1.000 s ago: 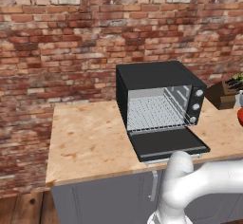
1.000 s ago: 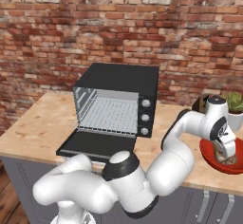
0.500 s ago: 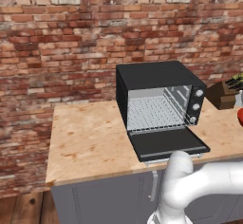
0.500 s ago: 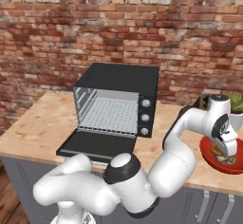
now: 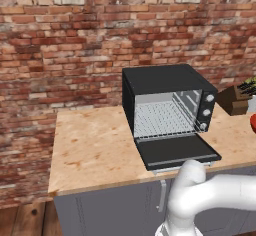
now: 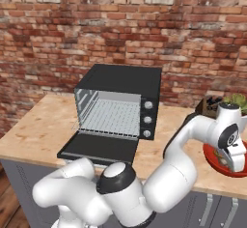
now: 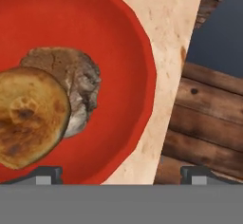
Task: Pick up the heated bread from the toaster oven and place it in the bowl. Then move the bread bowl to the dining counter.
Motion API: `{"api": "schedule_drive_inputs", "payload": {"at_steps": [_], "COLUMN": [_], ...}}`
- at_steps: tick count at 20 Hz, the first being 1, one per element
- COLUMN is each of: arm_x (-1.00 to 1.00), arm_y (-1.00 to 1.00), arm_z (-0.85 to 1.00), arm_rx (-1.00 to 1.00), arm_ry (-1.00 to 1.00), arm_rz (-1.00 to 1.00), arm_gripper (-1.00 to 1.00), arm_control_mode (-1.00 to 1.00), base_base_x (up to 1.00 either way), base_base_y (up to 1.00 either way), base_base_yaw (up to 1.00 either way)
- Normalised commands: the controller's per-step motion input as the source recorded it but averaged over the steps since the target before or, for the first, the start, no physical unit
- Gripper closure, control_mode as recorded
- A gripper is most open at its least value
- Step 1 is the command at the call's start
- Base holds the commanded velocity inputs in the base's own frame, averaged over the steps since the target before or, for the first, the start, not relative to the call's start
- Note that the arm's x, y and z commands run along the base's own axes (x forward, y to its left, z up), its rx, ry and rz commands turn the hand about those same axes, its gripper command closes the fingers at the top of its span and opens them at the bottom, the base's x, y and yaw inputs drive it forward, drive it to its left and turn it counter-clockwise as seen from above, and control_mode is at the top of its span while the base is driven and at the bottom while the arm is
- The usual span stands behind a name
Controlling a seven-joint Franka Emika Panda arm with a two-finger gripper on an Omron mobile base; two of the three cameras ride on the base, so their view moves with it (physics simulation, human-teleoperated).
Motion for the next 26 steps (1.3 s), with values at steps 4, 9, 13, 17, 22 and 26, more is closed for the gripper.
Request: {"api": "schedule_drive_inputs", "payload": {"at_steps": [4, 9, 13, 17, 22, 26], "arm_x": [-0.41, -0.19, 0.0, 0.18, 0.39, 0.38], "arm_y": [-0.06, -0.07, 0.0, 0.0, 0.0, 0.0], "arm_z": [-0.03, -0.08, -0.23, -0.19, -0.17, -0.07], "arm_rx": [0.03, 0.07, 0.07, 0.05, 0.0, 0.0], "arm_ry": [0.0, 0.0, -0.01, -0.07, -0.08, -0.07], "arm_rz": [-0.08, -0.06, -0.08, -0.07, -0.06, -0.06], "arm_gripper": [-1.0, -1.0, -1.0, -1.0, -1.0, -1.0], "arm_control_mode": [-1.0, -1.0, -1.0, -1.0, -1.0, -1.0], "base_base_x": [0.0, 0.0, 0.0, 0.0, 0.0, 0.0], "base_base_y": [0.0, 0.0, 0.0, 0.0, 0.0, 0.0], "base_base_yaw": [0.0, 0.0, 0.0, 0.0, 0.0, 0.0]}}
